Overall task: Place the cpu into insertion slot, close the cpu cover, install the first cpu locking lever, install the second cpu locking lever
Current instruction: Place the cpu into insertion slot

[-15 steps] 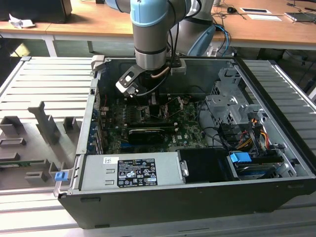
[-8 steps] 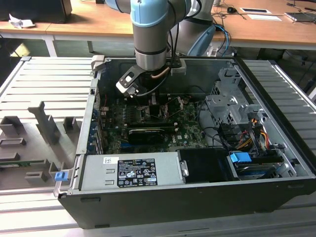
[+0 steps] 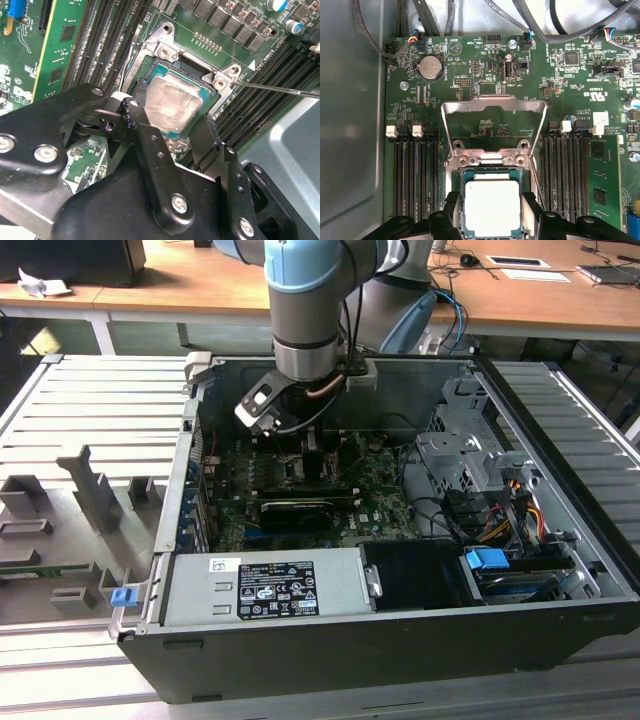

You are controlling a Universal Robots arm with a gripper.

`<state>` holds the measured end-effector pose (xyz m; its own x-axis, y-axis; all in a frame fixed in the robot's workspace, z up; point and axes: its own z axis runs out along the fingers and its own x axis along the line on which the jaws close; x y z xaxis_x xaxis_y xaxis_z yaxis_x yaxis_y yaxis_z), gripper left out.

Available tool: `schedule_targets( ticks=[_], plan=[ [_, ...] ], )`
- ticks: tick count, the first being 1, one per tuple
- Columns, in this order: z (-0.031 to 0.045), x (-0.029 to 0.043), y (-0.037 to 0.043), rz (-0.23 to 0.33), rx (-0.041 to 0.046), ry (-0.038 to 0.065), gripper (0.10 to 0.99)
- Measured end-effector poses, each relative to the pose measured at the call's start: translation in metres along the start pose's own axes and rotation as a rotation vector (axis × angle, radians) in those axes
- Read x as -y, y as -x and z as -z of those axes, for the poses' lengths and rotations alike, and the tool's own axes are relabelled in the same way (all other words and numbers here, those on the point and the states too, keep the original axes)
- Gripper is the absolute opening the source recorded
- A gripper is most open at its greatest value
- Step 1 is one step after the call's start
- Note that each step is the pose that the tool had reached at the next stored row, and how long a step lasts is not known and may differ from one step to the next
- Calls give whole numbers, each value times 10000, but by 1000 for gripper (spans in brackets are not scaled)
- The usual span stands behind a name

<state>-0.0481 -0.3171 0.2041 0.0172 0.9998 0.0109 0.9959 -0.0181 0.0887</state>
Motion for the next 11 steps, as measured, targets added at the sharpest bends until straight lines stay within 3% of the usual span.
schedule_targets(
  ticks=[5, 8, 9, 10, 11],
  plan=[
    [34, -3, -1, 2, 28, -1, 592],
    [66, -6, -1, 3, 51, -6, 400],
    [73, -7, -1, 4, 57, -8, 400],
    [79, -7, -1, 4, 63, -10, 282],
    [85, -8, -1, 4, 73, -10, 220]
  ],
)
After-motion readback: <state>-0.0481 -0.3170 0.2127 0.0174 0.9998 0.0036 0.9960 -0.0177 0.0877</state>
